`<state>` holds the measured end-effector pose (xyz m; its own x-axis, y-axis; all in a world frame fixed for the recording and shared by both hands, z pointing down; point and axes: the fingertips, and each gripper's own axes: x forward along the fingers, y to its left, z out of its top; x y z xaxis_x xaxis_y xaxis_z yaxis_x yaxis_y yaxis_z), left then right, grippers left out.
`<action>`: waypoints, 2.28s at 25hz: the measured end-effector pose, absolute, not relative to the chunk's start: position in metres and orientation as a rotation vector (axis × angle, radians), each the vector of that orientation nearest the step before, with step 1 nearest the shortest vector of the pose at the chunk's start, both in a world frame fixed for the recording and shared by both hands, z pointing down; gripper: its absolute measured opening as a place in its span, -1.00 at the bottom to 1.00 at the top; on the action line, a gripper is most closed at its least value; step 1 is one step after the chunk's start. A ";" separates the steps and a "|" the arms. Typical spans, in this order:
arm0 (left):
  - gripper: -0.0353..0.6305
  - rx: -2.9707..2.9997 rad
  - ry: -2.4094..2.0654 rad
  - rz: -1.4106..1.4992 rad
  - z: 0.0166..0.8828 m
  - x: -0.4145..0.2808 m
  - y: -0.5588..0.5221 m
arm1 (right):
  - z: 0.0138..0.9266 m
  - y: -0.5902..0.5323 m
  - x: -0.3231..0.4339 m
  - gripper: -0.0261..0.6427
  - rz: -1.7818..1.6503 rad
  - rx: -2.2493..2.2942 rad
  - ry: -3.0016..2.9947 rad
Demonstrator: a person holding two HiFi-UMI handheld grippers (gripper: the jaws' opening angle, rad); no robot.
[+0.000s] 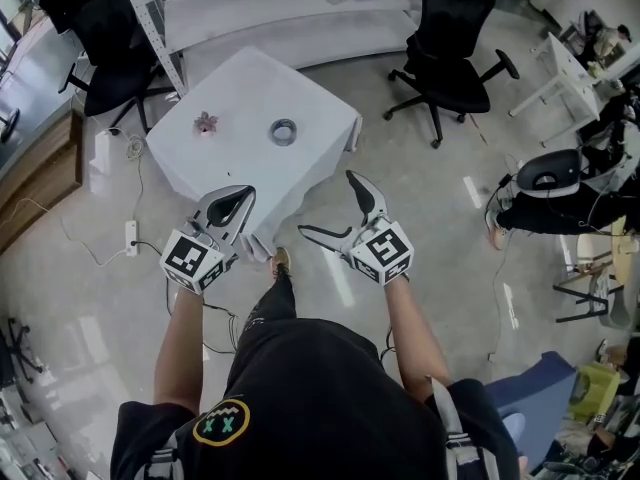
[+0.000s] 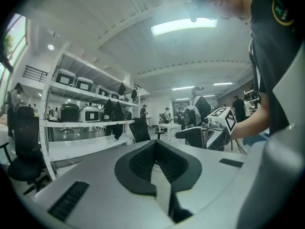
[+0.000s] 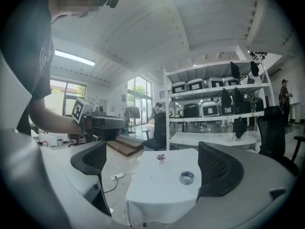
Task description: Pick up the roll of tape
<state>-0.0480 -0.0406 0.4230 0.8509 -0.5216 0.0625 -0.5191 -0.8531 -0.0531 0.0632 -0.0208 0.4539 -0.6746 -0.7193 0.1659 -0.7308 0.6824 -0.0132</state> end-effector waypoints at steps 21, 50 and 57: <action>-0.85 -3.110 0.750 -0.093 0.440 -0.075 -0.238 | 0.460 -0.214 0.027 0.87 0.174 1.226 -2.649; -0.85 -3.106 0.874 -0.154 0.457 -0.054 -0.310 | 0.517 -0.306 0.032 0.87 0.177 0.951 -2.607; -0.85 -3.104 0.911 -0.179 0.466 -0.048 -0.324 | 0.582 -0.336 0.021 0.87 0.161 0.736 -2.502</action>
<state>-0.0477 -0.3238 0.4661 0.8363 -0.5318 0.1335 -0.5427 -0.8375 0.0632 0.0215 -0.3358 0.5824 -0.7154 -0.4717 0.5154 -0.5338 0.8450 0.0324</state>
